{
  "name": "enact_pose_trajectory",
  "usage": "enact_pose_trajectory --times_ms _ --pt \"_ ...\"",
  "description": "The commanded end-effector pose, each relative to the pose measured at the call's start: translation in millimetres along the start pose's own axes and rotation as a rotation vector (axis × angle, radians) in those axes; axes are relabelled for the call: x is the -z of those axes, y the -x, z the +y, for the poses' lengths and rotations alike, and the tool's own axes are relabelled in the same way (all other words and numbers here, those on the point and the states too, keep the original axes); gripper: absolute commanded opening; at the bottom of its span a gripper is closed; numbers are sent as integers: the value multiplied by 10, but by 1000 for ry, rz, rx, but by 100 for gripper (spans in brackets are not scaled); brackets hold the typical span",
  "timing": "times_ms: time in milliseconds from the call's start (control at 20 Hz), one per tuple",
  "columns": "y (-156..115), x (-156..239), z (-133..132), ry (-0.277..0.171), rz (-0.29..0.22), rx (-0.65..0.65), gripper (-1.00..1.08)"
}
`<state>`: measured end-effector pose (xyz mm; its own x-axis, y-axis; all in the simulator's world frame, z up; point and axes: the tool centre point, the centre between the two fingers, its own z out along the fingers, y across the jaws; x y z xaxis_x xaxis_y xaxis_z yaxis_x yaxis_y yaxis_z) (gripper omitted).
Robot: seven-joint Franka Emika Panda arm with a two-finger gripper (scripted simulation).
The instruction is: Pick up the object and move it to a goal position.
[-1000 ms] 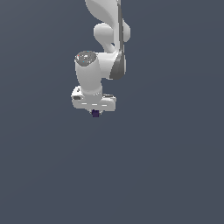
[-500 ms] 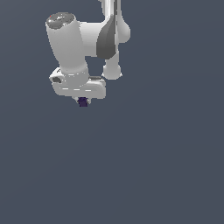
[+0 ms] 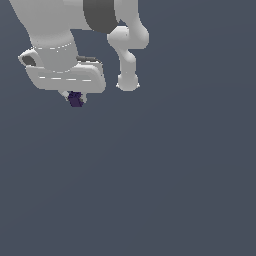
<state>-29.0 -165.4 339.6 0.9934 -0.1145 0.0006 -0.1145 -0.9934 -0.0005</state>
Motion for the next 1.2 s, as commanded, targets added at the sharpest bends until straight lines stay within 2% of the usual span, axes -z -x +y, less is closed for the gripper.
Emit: enact_pose_trajectory --times_ms 0,650,1150 --pt "-47 209 82 0 -1 0 -100" --pt "-269 1028 409 0 -1 1 -100" --pt "-380 1380 552 0 -1 1 -100"
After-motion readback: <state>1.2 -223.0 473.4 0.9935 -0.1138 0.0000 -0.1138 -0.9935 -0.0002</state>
